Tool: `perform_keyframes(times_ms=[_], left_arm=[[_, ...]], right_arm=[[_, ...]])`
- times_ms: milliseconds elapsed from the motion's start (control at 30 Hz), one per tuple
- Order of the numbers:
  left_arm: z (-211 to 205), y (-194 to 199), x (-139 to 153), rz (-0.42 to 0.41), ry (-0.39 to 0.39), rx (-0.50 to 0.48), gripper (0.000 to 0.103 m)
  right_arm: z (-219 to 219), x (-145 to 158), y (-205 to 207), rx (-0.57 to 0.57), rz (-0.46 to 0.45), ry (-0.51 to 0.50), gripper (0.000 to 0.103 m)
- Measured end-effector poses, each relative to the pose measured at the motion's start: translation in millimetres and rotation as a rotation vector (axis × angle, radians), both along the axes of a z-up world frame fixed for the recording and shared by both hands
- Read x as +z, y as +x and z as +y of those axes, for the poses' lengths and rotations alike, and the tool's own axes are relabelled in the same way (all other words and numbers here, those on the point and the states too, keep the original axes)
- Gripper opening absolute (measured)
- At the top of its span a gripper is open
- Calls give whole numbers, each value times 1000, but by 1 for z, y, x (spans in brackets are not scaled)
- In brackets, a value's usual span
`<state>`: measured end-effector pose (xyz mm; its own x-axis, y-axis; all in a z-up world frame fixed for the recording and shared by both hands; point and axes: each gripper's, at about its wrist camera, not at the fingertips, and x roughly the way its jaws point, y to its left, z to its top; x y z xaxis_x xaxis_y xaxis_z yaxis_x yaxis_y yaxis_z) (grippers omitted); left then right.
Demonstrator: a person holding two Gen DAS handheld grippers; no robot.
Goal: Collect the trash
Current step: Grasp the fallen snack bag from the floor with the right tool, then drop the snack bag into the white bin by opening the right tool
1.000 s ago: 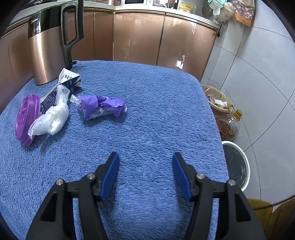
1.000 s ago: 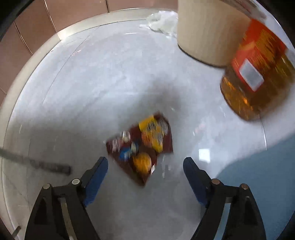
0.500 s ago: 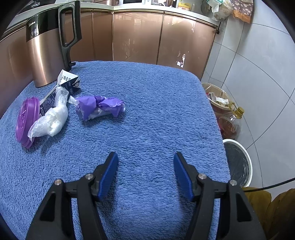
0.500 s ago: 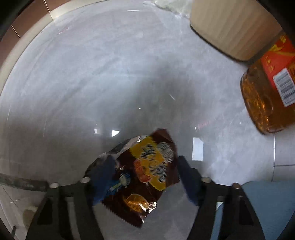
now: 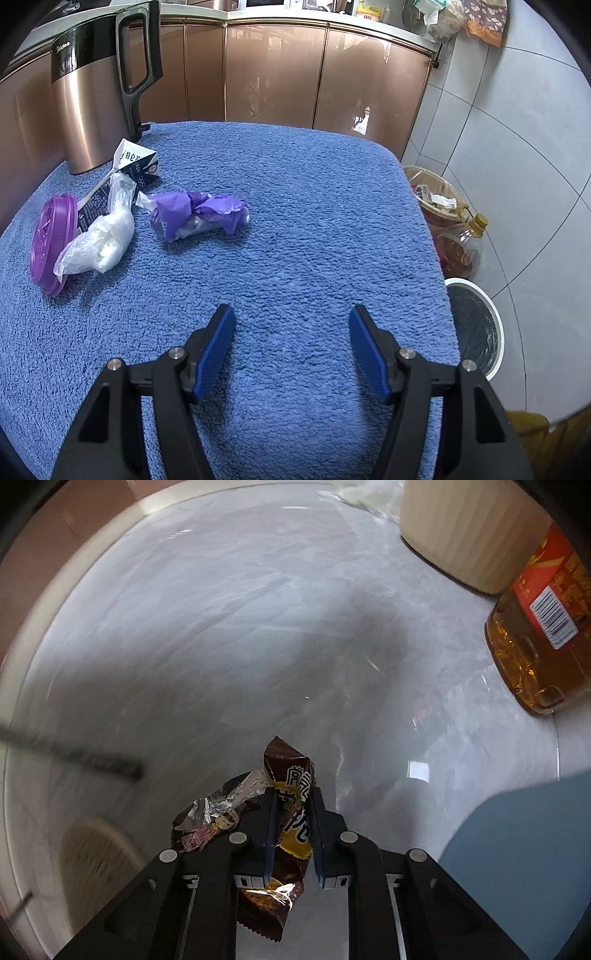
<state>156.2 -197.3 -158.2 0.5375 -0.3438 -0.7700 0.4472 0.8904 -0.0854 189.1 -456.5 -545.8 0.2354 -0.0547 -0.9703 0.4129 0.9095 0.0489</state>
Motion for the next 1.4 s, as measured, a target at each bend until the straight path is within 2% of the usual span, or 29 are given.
perform_keyframes(times_ms=[200, 367, 467, 567, 667, 800, 933, 1033, 1067, 1100, 1167, 1233, 1300, 1400], left_arm=[[0, -1, 0, 3, -10, 1, 64], [2, 0, 1, 10, -31, 2, 64], [4, 0, 1, 14, -44, 3, 64], [5, 1, 2, 16, -51, 2, 64], [7, 1, 3, 18, -57, 2, 64], [9, 2, 4, 24, -76, 2, 64], [11, 1, 4, 29, -93, 4, 64], [12, 1, 4, 32, -104, 7, 64], [14, 1, 4, 32, -106, 9, 64], [14, 1, 4, 31, -107, 12, 64], [18, 1, 5, 31, -113, 19, 64], [20, 0, 6, 27, -118, 26, 64], [20, -2, 7, 19, -114, 35, 64], [23, -6, 11, -5, -104, 57, 64]], right_arm=[[29, 41, -58, 106, -15, -15, 15], [46, 77, -104, 149, -23, 1, 15], [56, 114, -137, 153, -63, 32, 15], [60, 163, -166, 150, -139, 34, 15], [45, 220, -187, 102, -234, -6, 15], [4, 302, -209, -16, -359, -137, 15], [-28, 336, -210, -95, -376, -256, 16], [-45, 346, -204, -131, -362, -320, 22], [-51, 349, -200, -139, -353, -344, 29], [-56, 351, -198, -147, -348, -363, 42], [-63, 357, -196, -174, -337, -409, 51], [-66, 367, -200, -199, -355, -419, 51], [-62, 381, -209, -202, -374, -439, 58], [-57, 400, -225, -202, -398, -427, 59]])
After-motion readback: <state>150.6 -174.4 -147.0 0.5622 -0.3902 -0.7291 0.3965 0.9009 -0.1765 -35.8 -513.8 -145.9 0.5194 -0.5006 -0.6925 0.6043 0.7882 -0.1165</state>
